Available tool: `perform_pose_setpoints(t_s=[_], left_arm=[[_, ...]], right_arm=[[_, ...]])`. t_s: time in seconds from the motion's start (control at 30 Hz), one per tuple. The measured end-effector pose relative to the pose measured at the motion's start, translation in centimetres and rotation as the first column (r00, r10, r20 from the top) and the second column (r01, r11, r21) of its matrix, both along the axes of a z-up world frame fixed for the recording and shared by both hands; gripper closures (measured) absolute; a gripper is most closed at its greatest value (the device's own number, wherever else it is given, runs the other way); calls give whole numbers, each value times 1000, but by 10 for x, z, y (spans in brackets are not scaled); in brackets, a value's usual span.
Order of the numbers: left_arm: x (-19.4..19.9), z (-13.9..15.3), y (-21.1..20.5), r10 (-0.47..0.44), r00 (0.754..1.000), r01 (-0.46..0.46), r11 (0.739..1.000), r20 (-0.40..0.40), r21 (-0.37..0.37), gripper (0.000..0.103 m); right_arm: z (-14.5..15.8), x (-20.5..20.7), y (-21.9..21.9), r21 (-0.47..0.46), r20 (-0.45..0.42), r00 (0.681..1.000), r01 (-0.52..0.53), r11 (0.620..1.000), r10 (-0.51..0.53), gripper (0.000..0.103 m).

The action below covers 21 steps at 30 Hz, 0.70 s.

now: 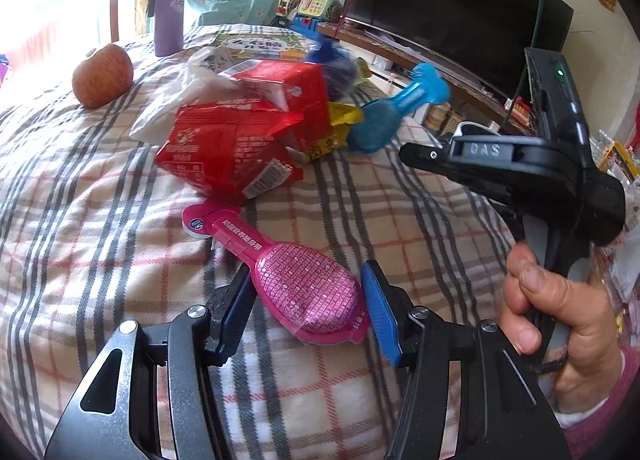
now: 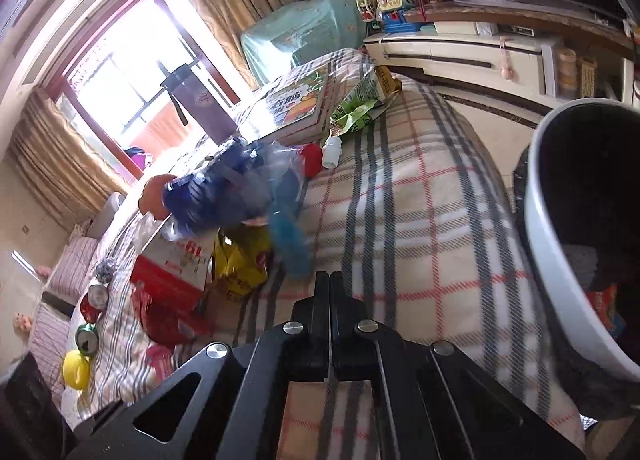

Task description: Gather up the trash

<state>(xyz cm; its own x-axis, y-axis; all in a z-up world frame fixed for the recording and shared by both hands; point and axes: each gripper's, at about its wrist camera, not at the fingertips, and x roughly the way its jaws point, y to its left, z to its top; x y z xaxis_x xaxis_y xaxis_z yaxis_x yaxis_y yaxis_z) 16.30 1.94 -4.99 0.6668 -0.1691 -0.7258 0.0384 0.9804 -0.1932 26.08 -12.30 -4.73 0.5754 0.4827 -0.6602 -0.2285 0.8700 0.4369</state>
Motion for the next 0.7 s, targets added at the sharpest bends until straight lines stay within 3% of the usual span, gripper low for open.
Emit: perform_pose_setpoints(t_s=[0.37,0.43,0.5,0.7], left_arm=[[-3,4,-15,-29,999,29,999,14,17,50],[-3,4,-11,-20,1000,20,1000,14,15,50],[-3,4,-8,-15,1000,15,1000,14,16,50],[-12,6,-2,-12,1000,12,1000,24,22,50]], right_arm=[[-7,-12,-17,44,-48,998,-44,998,47,93],[-9,-15,-7,38,-51,995,-79,996,81,75],[-9,-17,4,24,-44,993,-106,994,107,65],[-11,-17,39,-82,-39,983,-182,980,180,65]])
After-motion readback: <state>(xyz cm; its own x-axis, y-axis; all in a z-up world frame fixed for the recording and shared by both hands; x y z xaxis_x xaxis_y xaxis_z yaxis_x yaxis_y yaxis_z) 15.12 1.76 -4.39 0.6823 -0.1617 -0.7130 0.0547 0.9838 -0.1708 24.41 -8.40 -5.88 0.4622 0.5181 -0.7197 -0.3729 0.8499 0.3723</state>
